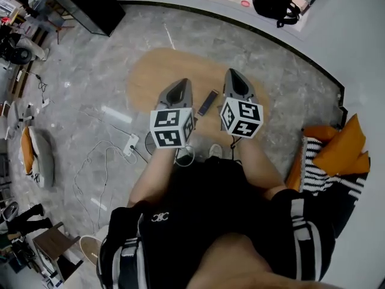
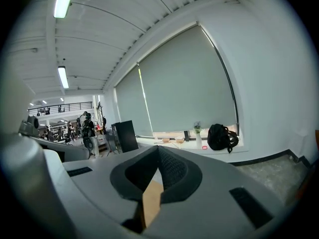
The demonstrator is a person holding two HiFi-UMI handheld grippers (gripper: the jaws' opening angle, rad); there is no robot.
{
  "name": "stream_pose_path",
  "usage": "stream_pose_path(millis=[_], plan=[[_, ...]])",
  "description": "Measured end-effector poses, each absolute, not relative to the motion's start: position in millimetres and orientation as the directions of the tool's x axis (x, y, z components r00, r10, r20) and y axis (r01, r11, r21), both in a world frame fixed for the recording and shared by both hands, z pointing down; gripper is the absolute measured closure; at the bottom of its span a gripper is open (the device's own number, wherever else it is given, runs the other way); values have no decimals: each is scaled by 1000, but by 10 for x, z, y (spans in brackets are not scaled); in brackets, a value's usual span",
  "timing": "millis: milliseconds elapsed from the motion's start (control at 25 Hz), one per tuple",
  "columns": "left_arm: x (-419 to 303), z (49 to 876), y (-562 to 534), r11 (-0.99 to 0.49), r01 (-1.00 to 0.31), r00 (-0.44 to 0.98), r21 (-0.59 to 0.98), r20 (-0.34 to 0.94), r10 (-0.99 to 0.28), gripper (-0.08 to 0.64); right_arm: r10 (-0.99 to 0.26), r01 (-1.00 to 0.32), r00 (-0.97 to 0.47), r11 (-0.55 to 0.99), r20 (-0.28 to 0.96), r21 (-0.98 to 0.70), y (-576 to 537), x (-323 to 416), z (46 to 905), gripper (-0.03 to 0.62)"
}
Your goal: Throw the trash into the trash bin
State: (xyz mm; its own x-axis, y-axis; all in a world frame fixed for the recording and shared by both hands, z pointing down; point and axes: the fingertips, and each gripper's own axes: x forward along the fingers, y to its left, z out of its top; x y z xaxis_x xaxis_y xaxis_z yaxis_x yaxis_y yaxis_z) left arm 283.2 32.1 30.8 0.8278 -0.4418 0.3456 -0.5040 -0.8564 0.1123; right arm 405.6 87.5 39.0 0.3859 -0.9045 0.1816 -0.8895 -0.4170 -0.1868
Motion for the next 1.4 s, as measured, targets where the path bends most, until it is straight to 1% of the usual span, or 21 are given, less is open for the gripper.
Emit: stream_pose_path(millis=[160,480,800,960,1080,1200,1360,1400], plan=[[2816,740,274,-858,-503,802,106,427,-418,548,-875,-867,398,-458,276,-199,842,4079,859,581],[2761,1824,-6,-835,-510,774,207,533,-341,548,-809,-816,415,-534,417,-223,691,4043,1930,581],[2823,3307,-275,-837,-487,758,251,597,-262,548,-744,-770,405,-591,531,-240,470,3955,3448,580],[2638,4144,-278,-830,-488,731,270,646,-220,548,-704,-750,393,-618,592,-237,445,3823,4263,580],[2484,4648,-245,-810,-510,704,289,682,-200,548,-677,-739,387,-634,626,-229,482,3744,4722,580],[2395,4957,-237,-801,-516,691,303,700,-181,548,-653,-726,400,-654,643,-214,486,3706,5011,580],[2333,5060,-216,-811,-502,688,301,707,-163,548,-634,-707,430,-679,643,-197,485,3670,5195,580],[2322,5053,-218,-813,-499,688,299,707,-162,548,-632,-702,436,-684,640,-198,479,3669,5221,558]])
